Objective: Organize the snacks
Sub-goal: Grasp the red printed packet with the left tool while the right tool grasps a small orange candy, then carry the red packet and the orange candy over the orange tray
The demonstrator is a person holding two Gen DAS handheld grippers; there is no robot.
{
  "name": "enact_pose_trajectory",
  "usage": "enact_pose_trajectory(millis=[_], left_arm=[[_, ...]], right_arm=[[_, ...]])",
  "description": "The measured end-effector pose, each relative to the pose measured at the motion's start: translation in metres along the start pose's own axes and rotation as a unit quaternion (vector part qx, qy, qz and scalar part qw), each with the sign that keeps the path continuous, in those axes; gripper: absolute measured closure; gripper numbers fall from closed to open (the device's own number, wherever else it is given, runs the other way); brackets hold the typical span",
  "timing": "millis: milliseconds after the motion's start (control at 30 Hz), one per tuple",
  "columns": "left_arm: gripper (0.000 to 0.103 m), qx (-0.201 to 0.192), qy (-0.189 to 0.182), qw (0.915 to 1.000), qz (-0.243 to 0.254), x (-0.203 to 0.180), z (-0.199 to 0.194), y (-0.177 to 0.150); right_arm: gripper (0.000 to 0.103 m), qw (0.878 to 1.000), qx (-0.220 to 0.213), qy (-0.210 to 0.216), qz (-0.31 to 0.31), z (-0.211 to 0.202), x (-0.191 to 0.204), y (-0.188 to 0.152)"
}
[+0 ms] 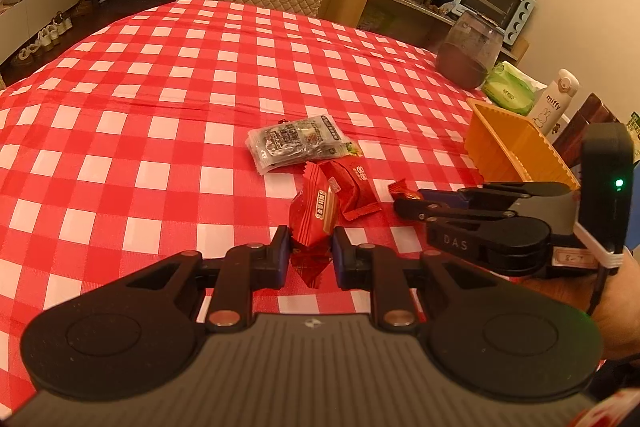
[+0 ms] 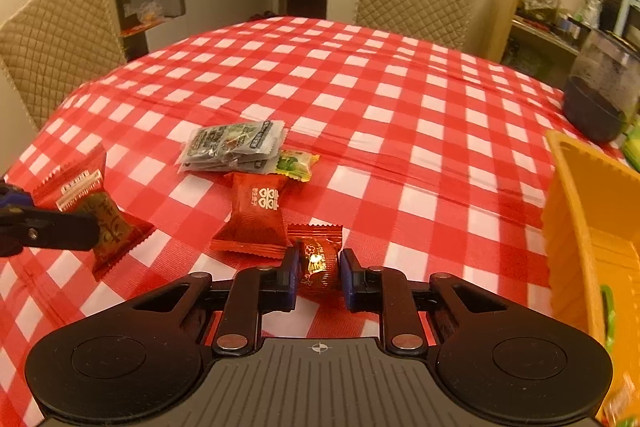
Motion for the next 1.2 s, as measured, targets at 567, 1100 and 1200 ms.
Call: enact_pose_trajectory(millis=[567,1100,1200], left_arm=[[0.084,-0.006,-0.004,0.9997,0.025,-0.037,-0.045,-0.007],[0.083,-0.018,-0.008,0.9988,0.045,-0.069,-0.099,-0.020],[0.083,-0.018,-0.009,0.9987,0.046,-0.073,-0.107,-0.023]], right_arm=[[0.082,0.995,-0.022,-0.024,0.091,-0.103,0.005,-0.027],[0.082,0.991,-0.048,-0.040,0.120,-0.183,0.016,-0.054],[0.082,0.990,-0.053,-0.039,0.121,-0.193,0.018,-0.056]])
Point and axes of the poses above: each gripper's, at about its wrist camera, not at the fingertips, and z roughly the way its jaws point, x to its left, y to its top, the point moved 3 cm from there along z, roughly the way its jaws point, and after that the axes turned 7 degrees about z, right-handed, at the moved point
